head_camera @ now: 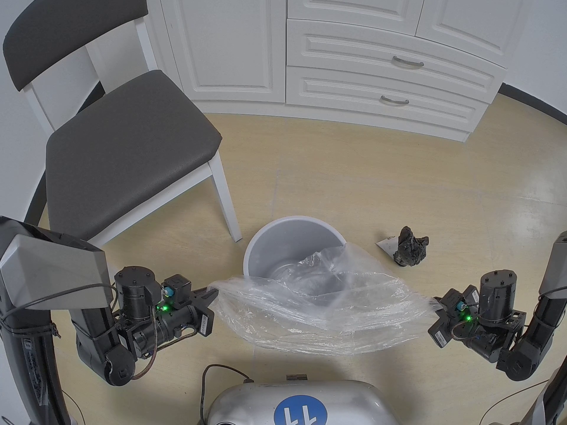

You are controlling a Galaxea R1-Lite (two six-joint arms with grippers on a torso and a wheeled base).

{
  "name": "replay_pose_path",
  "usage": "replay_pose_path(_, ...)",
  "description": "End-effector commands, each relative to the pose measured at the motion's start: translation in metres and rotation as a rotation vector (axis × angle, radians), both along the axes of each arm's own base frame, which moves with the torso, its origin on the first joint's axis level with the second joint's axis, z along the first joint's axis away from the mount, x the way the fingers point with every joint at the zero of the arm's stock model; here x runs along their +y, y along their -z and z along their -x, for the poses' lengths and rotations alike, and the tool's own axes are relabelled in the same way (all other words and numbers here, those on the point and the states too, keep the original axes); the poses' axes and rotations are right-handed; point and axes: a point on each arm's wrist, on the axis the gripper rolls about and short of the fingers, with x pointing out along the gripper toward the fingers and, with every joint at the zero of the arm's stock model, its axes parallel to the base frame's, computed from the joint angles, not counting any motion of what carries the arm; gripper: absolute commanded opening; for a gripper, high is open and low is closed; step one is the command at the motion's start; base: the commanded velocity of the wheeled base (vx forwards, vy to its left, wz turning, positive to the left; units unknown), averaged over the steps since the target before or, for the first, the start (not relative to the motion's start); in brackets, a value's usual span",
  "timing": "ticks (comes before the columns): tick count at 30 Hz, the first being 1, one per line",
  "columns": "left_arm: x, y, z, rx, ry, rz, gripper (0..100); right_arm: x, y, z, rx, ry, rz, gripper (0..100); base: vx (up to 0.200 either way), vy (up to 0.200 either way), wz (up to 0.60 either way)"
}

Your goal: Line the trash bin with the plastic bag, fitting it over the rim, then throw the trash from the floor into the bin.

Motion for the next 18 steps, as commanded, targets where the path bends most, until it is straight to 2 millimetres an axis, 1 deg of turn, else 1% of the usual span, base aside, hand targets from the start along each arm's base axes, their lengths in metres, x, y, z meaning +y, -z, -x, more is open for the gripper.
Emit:
replay_pose_path(1,0.001,0.002,-0.001,0.005,-0.003,-0.001,0,0.000,0.002,0.000,0.007,-0.001,0.003,0,0.000,0.000,0.00)
replay_pose_path(4,0.006,0.004,-0.005,0.013,-0.013,0.002,0,0.001,0.001,-0.002,0.001,0.002,-0.001,0,0.000,0.000,0.00)
replay_pose_path(6,0.009,0.009,-0.011,0.022,-0.018,0.003,0,0.001,0.004,-0.005,0.008,0.004,0.003,0,0.000,0.000,0.00)
replay_pose_path(7,0.010,0.014,-0.016,0.024,-0.021,0.006,0,0.003,0.009,-0.009,0.018,0.009,0.004,0,0.000,0.000,0.00)
replay_pose_path(8,0.010,0.014,-0.016,0.024,-0.021,0.006,0,0.003,0.009,-0.009,0.018,0.009,0.004,0,0.000,0.000,0.00)
replay_pose_path(10,0.008,0.025,-0.034,0.009,-0.045,0.018,0,0.009,0.021,-0.025,0.029,0.020,-0.004,0,0.000,0.000,0.00)
replay_pose_path(11,0.007,0.027,-0.038,0.002,-0.051,0.021,0,0.010,0.024,-0.030,0.021,0.025,-0.017,0,0.000,0.000,0.00)
replay_pose_path(15,0.006,0.023,-0.047,-0.018,-0.106,0.055,0,0.014,0.030,-0.043,-0.060,0.066,-0.079,0,0.000,0.000,0.00)
replay_pose_path(17,0.004,0.021,-0.049,-0.024,-0.115,0.070,0,0.015,0.032,-0.045,-0.076,0.073,-0.080,0,0.000,0.000,0.00)
replay_pose_path(18,0.002,0.019,-0.052,-0.034,-0.126,0.087,0,0.016,0.039,-0.047,-0.066,0.079,-0.073,0,0.000,0.000,0.00)
